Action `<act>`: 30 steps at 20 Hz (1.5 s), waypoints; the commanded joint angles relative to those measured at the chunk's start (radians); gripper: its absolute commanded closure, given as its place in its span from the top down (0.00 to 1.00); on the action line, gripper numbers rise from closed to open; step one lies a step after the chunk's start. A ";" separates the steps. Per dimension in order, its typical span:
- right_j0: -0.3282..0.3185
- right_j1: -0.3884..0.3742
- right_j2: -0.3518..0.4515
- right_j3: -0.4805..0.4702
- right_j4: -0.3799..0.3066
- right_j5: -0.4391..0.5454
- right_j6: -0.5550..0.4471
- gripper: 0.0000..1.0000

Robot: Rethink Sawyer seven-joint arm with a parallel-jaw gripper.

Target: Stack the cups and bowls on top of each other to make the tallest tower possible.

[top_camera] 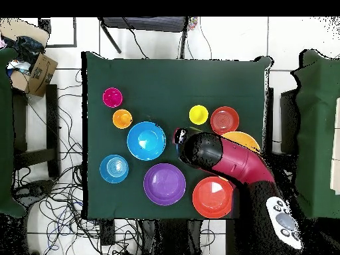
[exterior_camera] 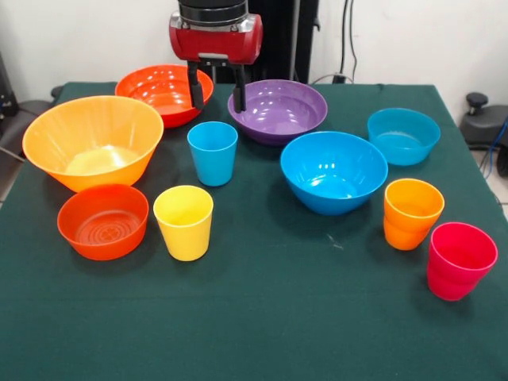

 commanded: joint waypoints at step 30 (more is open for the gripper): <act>0.018 0.127 0.053 -0.170 -0.110 0.125 -0.050 1.00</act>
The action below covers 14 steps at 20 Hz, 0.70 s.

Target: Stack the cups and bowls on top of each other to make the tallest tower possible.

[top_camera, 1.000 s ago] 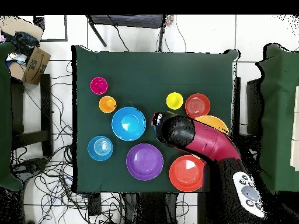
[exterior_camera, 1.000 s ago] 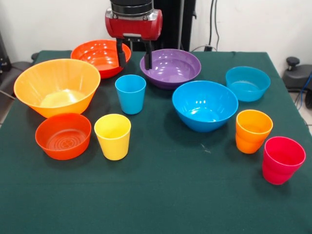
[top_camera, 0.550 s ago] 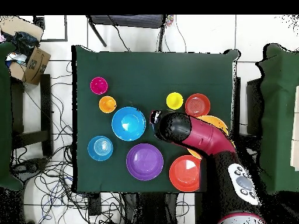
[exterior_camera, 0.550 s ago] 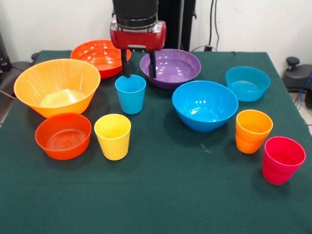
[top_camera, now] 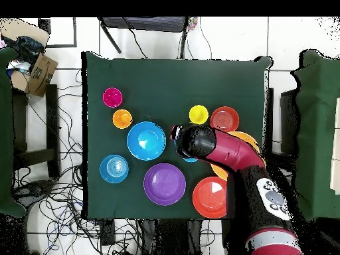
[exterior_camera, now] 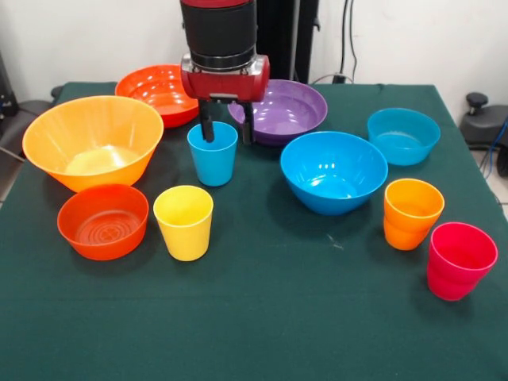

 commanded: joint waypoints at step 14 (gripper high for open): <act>-0.019 -0.005 0.065 -0.152 -0.105 0.196 -0.053 1.00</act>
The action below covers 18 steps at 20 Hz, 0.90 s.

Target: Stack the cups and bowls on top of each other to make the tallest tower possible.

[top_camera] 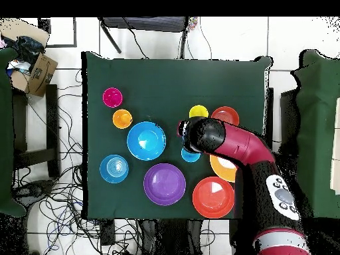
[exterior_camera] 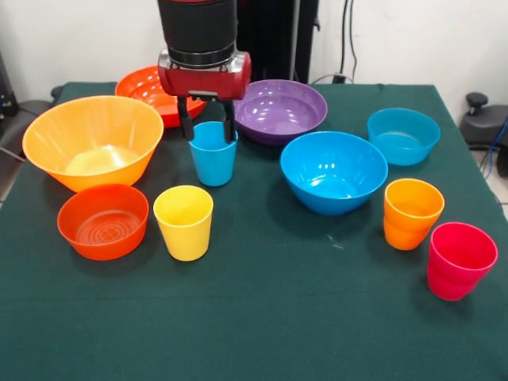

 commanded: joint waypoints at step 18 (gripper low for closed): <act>0.004 0.114 0.113 -0.135 -0.066 0.038 -0.048 1.00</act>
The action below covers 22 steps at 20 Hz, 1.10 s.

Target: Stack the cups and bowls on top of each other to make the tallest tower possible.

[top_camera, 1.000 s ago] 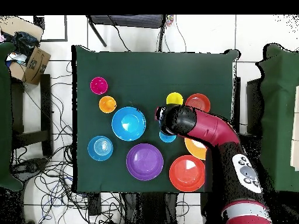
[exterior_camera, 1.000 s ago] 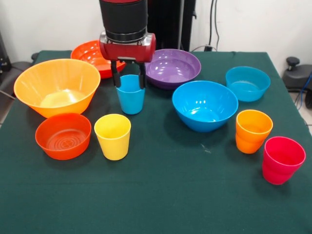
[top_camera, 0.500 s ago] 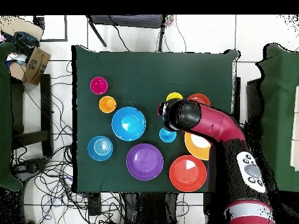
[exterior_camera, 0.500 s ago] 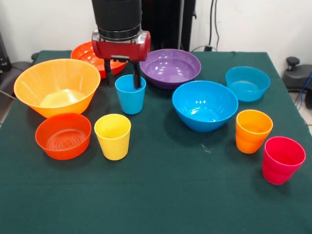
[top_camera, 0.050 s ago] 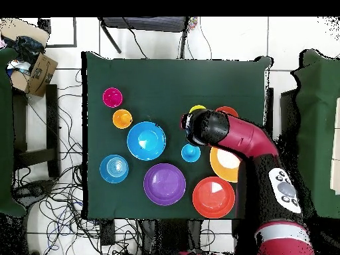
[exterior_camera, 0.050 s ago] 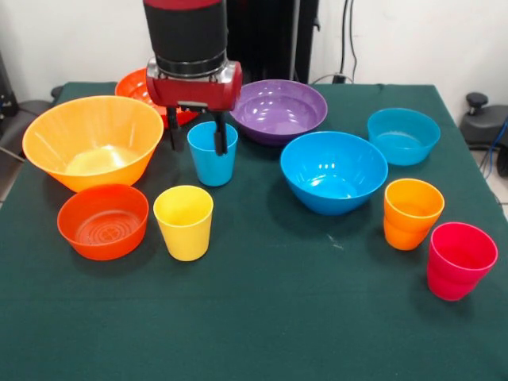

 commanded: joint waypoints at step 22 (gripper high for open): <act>-0.006 0.080 0.114 -0.096 -0.069 0.032 -0.055 1.00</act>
